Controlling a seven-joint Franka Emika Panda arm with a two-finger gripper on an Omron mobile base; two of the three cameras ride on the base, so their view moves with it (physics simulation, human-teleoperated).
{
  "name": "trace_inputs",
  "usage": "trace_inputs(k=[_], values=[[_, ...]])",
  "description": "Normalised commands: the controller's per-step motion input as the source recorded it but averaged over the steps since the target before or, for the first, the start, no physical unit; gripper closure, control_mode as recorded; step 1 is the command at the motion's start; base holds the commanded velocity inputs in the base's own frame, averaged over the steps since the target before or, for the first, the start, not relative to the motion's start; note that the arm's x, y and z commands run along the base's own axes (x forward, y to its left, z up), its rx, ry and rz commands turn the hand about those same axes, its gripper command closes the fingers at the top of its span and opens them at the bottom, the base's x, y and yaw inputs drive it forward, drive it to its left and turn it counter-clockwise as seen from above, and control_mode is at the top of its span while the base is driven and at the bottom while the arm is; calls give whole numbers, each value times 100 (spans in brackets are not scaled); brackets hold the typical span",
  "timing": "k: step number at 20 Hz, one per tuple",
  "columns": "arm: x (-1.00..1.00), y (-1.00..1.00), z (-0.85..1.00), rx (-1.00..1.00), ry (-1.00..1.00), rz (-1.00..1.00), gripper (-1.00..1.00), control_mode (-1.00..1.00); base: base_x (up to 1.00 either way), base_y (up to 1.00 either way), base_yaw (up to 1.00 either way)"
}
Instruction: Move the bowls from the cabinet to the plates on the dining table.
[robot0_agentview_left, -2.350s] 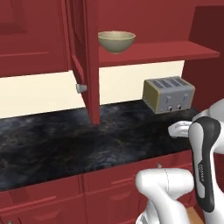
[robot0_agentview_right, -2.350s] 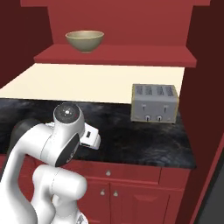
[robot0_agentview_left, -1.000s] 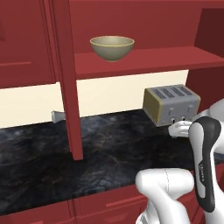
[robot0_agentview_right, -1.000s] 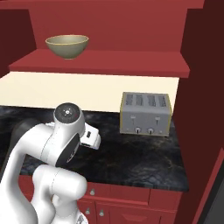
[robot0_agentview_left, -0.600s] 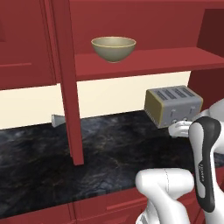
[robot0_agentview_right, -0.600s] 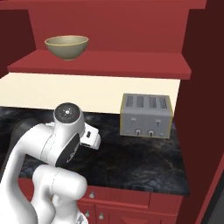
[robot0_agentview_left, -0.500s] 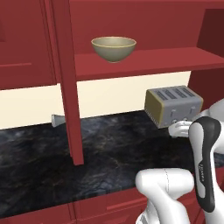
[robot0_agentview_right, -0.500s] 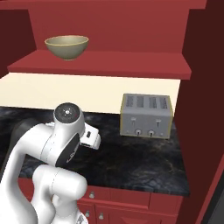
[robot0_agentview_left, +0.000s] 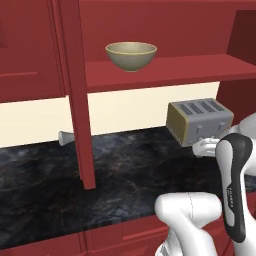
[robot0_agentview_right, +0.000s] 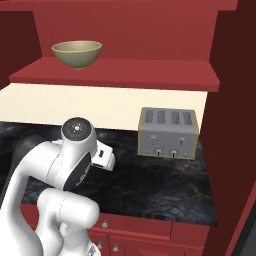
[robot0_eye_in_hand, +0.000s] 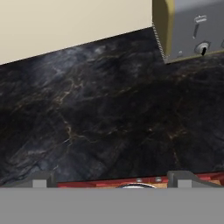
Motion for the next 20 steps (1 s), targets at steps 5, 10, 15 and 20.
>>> trace_inputs(k=[5,10,15,20], values=[[0,0,0,0,0,0,-100,100,32,4,0],[4,7,17,0,0,-1,-100,-100,0,0,0],[0,1,40,0,0,-1,-100,-100,0,0,0],[0,0,43,0,-1,-1,-100,-100,0,0,0]])
